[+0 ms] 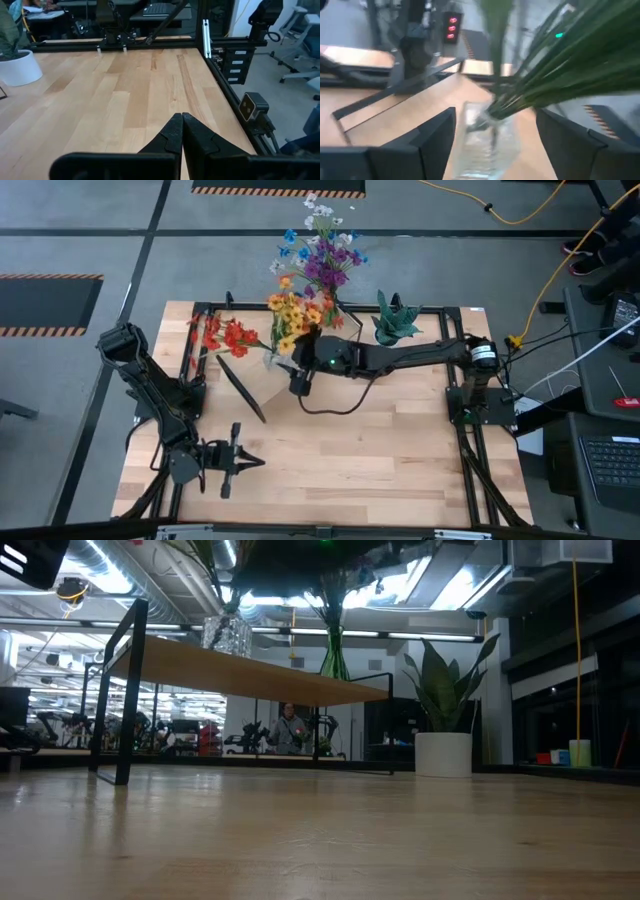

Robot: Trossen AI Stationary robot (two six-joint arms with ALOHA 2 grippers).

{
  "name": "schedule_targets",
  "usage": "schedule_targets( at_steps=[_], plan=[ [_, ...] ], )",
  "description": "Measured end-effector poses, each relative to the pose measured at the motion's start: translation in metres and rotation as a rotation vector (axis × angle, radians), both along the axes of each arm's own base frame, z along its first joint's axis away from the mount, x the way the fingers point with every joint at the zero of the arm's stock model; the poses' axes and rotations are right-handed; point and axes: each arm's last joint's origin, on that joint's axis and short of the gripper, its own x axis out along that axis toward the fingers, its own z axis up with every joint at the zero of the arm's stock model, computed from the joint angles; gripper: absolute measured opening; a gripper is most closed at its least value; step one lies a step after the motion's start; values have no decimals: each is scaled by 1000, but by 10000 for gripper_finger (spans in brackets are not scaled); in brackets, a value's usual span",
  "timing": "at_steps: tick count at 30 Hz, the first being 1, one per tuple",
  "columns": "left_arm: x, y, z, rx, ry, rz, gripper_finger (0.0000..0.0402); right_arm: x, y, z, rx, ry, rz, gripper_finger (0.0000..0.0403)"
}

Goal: Pick and place flowers into a vace then onto a shelf
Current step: Return to Home Position

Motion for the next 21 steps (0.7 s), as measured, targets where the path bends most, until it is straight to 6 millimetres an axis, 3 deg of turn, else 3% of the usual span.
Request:
schedule_targets(
  at_steps=[7,11,21],
  plan=[
    [0,0,1,39,-7,-4,2,-17,1,15,-15,66,-78,246],
    [-1,1,4,51,-15,-8,3,-21,4,10,16,126,-83,221],
    [-32,12,31,117,-37,-61,2,-25,46,8,0,158,20,109]
  ],
)
